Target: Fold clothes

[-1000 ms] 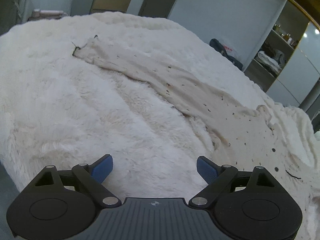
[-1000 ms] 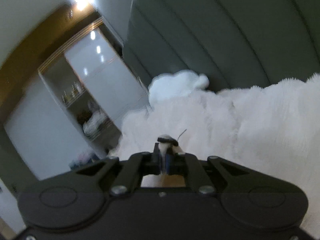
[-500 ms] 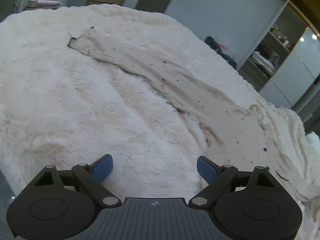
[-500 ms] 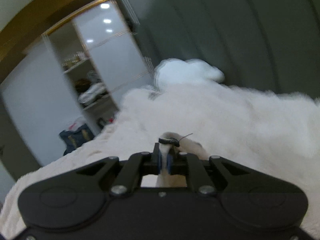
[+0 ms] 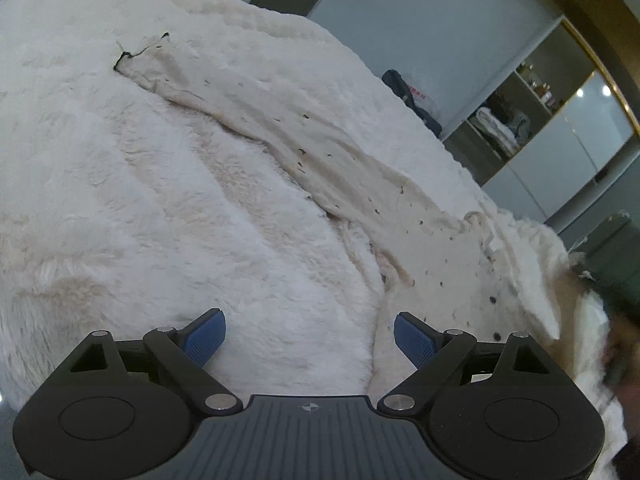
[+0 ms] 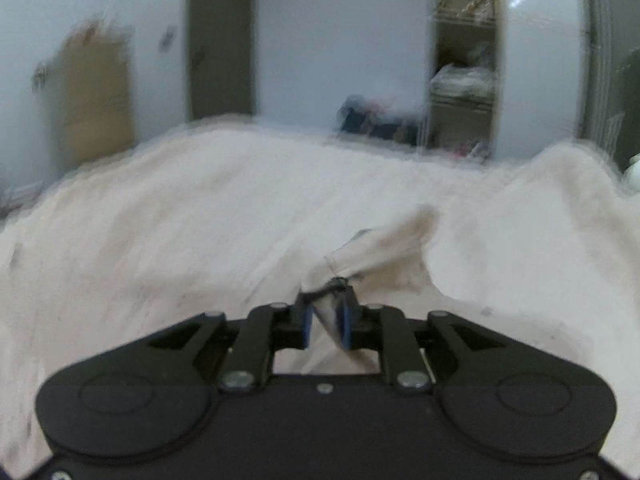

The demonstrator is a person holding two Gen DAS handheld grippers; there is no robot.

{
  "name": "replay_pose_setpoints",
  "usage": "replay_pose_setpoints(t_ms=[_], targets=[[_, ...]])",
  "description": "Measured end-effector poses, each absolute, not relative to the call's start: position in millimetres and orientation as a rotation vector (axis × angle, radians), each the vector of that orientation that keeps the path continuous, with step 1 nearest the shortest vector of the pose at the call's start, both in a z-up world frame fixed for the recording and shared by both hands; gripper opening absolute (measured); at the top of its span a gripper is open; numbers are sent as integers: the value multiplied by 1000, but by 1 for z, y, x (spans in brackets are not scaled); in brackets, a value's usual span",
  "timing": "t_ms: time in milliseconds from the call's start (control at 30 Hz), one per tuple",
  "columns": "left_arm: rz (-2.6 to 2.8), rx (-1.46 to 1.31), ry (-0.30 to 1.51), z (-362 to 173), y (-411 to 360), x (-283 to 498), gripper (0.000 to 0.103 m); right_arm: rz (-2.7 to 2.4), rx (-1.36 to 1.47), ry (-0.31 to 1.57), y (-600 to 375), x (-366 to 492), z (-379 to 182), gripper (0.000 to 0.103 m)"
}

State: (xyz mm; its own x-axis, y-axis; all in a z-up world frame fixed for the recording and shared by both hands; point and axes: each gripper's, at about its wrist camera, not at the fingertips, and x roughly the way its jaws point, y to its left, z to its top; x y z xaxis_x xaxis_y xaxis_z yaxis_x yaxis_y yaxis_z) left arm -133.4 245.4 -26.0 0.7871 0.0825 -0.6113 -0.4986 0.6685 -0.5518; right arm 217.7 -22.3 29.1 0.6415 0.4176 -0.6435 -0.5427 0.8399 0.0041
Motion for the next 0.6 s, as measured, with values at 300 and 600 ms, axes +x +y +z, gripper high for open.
replay_pose_setpoints(t_ms=[300,600], targets=[[291,-803,596,-28,248,-133,89,657,-17,794,-47,126,21,54],[281,-795,620,-29,246,-129,89,430,64,725,-191,37,49,60]])
